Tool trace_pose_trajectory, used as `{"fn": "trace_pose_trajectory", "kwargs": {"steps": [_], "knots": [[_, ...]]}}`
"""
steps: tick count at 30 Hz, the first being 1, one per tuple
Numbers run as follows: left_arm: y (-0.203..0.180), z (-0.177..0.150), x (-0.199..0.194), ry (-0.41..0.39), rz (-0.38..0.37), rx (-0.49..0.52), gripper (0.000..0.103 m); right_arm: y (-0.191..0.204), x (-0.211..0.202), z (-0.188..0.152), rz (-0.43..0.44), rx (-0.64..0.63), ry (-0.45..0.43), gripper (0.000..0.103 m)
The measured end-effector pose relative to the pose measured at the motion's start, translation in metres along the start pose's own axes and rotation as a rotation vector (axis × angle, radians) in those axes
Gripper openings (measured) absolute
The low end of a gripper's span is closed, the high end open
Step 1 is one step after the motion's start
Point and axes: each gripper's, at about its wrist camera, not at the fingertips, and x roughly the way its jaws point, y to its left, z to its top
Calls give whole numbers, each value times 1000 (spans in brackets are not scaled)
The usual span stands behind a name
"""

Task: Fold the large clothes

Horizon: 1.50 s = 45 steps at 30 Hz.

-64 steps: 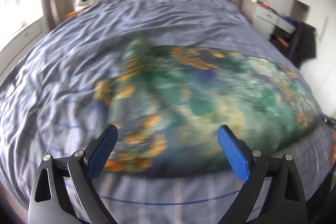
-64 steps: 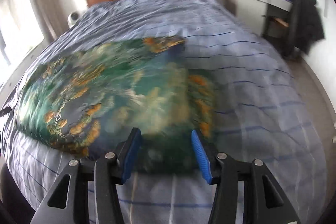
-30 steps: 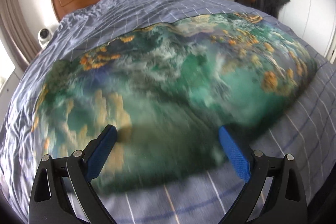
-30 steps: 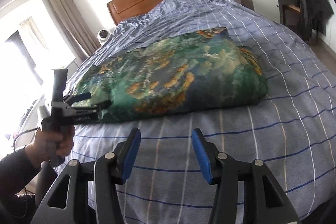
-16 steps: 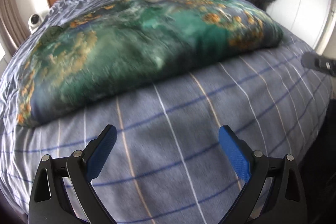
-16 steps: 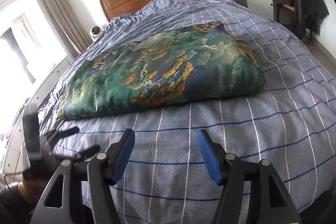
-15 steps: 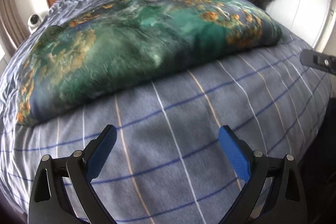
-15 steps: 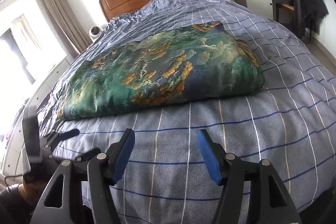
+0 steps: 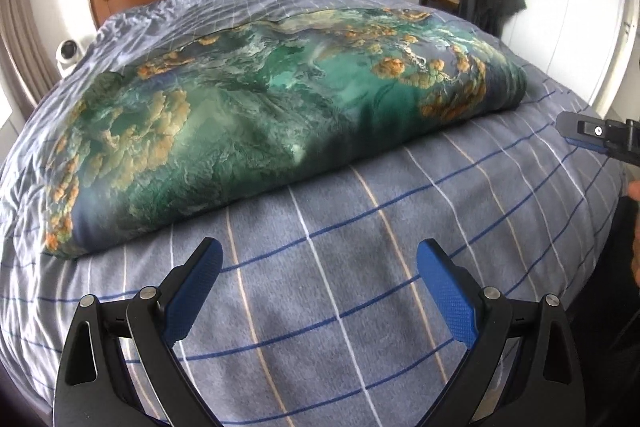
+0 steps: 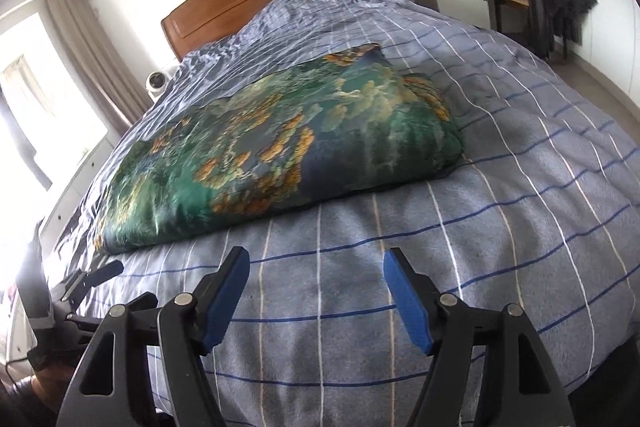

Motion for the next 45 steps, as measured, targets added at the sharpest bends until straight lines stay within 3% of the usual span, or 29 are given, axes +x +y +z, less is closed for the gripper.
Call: {"fn": "trace_pose_trajectory", "kwargs": {"steps": [5, 14, 16, 17, 20, 25, 30, 31, 32, 35, 40, 45], "knots": [[-5, 1, 0, -3, -6, 15, 98, -3, -1, 1, -20, 1, -15, 71], [-12, 26, -10, -80, -39, 71, 98, -12, 0, 16, -52, -10, -40, 71], [-15, 37, -5, -90, -43, 92, 98, -23, 1, 25, -62, 20, -61, 79], [-18, 44, 0, -100, -41, 107, 99, -30, 5, 30, -58, 42, -59, 85], [-27, 60, 17, -105, -32, 151, 99, -54, 22, 41, -12, 145, -23, 86], [-40, 71, 58, -34, -29, 203, 99, -92, 70, 51, 156, 400, 27, 88], [-50, 62, 69, -11, 10, 304, 101, -115, 98, 57, 203, 597, -43, 92], [-47, 61, 64, -2, -10, 302, 101, -116, 99, 58, 205, 613, -53, 86], [-43, 63, 59, 5, -27, 293, 100, -117, 99, 59, 190, 620, -66, 58], [-20, 83, 24, 2, -111, 203, 100, -105, 84, 65, 156, 551, -108, 35], [11, 144, -41, -89, -239, 84, 100, -20, 18, 87, 87, 153, -258, 30], [17, 198, -82, -57, -409, 71, 100, 80, -30, 93, 88, -229, -376, 30]]}}
